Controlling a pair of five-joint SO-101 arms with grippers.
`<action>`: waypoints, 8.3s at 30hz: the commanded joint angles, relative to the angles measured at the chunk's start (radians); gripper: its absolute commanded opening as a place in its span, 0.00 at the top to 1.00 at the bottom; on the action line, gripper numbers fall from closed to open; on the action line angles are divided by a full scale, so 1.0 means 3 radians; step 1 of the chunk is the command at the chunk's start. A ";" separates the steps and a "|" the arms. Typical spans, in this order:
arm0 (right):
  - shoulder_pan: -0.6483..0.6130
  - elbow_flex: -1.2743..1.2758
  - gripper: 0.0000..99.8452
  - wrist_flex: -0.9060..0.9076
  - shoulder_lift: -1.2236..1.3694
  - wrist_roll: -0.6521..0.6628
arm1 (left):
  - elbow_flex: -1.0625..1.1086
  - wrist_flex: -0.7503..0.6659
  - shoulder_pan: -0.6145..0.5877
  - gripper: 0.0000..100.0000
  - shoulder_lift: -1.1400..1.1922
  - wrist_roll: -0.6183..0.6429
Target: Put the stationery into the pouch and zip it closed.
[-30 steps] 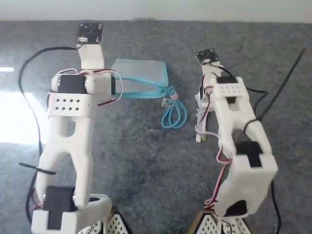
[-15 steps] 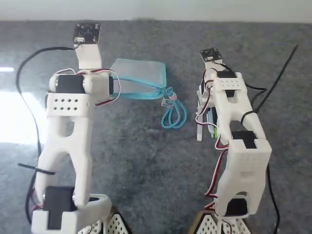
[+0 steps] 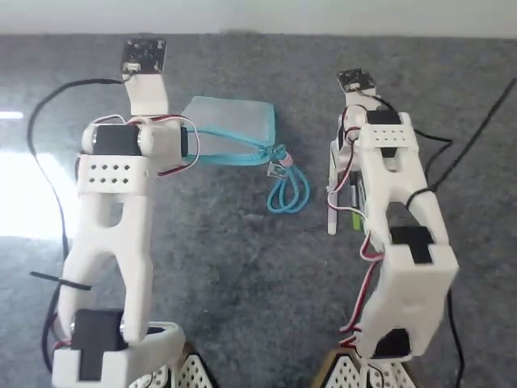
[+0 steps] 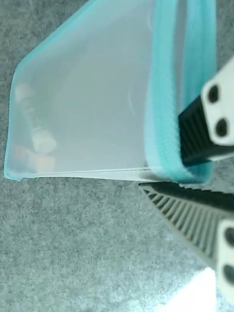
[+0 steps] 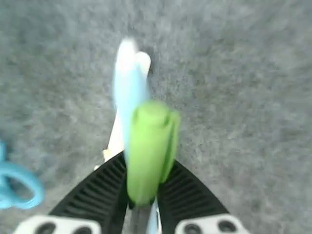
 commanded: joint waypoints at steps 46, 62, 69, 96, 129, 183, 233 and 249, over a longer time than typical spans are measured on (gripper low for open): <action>-0.0412 0.0010 0.85 -0.0120 0.0146 -0.0399 | 0.0110 -0.0148 -0.0010 0.99 -0.0026 -0.0036; -0.0483 -0.0256 0.99 -0.0074 0.0519 -0.0399 | 0.0130 -0.0159 -0.0020 0.99 -0.0020 -0.0036; -0.0345 -0.0143 0.99 0.0018 -0.0125 -0.0624 | 0.0130 -0.0159 -0.0020 0.99 -0.0010 -0.0036; -0.1578 0.2475 0.99 -0.3506 -0.3567 -0.0593 | 0.0207 -0.0164 -0.0010 0.99 -0.0020 -0.0113; -0.1562 0.3575 0.99 -0.5127 -0.3557 -0.0471 | -0.0734 0.0629 0.0348 0.99 -0.0026 -0.0092; -0.1798 0.2358 0.73 -0.2642 -0.3552 0.0230 | -0.0852 0.0711 0.0194 0.99 0.0000 -0.0113; 0.0263 -0.1836 0.72 0.0238 0.1460 0.0010 | -0.0570 0.0573 0.0184 0.99 -0.0005 -0.0133; 0.0284 -0.1887 0.99 0.0570 0.1261 -0.0077 | -0.0570 0.0573 0.0184 0.99 -0.0026 -0.0128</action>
